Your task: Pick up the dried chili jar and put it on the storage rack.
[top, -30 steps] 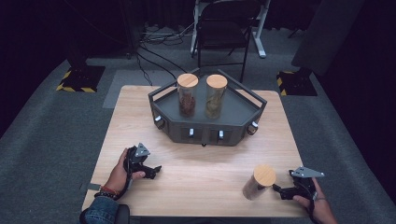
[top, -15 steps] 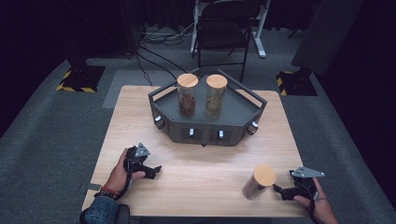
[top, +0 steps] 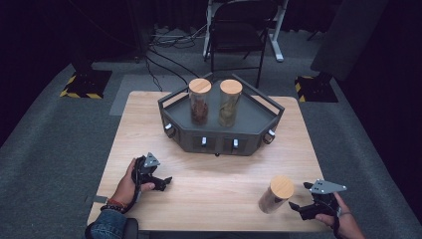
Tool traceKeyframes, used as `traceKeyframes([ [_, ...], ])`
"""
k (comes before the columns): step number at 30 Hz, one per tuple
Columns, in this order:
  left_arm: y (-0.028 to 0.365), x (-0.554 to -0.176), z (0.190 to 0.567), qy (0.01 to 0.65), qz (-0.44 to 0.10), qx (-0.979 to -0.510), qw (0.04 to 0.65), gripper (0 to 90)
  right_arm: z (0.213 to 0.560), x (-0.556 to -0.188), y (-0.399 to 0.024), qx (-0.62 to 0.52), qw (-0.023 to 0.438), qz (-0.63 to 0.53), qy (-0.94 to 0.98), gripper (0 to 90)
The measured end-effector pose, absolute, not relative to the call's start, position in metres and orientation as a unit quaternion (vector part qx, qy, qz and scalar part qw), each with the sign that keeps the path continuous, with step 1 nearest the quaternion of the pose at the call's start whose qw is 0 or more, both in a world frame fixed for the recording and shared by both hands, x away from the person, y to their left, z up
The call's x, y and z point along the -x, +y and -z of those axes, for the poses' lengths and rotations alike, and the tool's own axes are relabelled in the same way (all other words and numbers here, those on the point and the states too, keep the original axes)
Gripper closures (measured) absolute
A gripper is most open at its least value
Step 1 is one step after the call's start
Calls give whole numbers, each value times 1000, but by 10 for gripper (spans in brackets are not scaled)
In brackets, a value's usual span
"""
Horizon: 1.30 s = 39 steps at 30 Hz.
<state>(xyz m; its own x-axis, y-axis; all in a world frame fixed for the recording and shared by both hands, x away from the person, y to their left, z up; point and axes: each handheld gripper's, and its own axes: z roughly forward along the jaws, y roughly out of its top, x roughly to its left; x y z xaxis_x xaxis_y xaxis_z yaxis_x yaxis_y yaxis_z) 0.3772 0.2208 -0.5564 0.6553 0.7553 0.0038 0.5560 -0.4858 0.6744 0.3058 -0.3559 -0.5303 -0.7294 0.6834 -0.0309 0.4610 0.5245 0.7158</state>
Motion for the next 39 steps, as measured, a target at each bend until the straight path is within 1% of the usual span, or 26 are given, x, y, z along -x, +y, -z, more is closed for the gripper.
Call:
traceKeyframes([
  [3, 221, -377, 556, 386, -152, -849, 328, 3, 523, -300, -347, -307, 146, -361, 869, 22],
  [18, 221, -377, 556, 386, -152, -848, 329, 3, 506, -290, -331, -271, 125, -394, 869, 23],
  [35, 221, -377, 556, 386, -152, -849, 328, 3, 503, -291, -302, -240, 108, -404, 876, 25],
  [39, 221, -377, 556, 386, -152, -849, 328, 3, 503, -294, -297, -241, 111, -405, 875, 30],
])
